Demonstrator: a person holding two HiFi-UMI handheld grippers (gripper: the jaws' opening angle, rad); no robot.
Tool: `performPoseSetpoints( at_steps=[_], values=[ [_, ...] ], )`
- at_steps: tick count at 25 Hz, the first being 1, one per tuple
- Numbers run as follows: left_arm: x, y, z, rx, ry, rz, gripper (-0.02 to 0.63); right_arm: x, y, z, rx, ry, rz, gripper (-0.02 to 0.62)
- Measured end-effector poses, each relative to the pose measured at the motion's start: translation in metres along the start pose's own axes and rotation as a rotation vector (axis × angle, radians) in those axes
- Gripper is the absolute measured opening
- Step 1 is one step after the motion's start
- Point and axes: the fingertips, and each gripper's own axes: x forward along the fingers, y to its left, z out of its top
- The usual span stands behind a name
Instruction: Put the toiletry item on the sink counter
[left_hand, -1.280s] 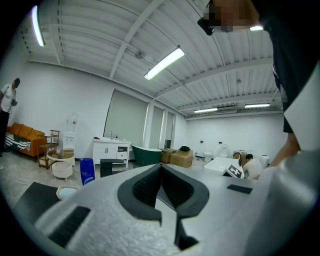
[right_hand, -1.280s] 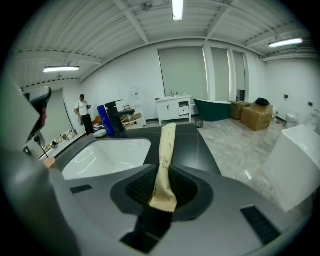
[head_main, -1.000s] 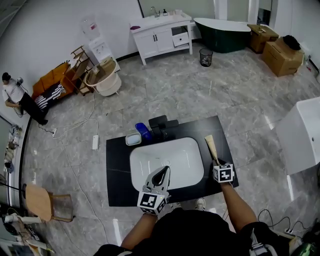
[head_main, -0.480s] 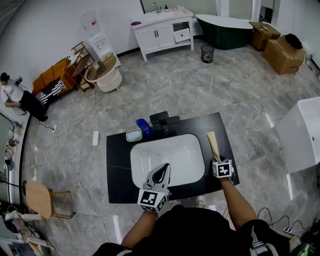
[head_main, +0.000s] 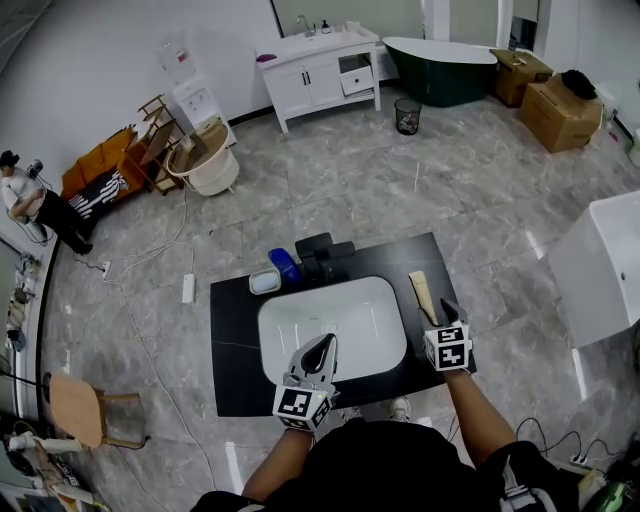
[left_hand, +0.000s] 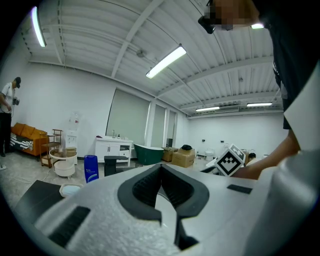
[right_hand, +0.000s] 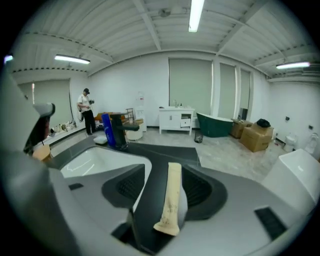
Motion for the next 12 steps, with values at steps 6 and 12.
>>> performPoseSetpoints(
  at_steps=[6,12],
  values=[
    [0.004,-0.003,0.007,0.004,-0.011,-0.011,0.009,-0.045,0.006,0.074,-0.028,-0.203,-0.015,0.167],
    [0.003,0.0,0.019,0.018,-0.037,-0.009,0.009,-0.076,0.015,0.111,-0.078,-0.36,-0.02,0.064]
  ],
)
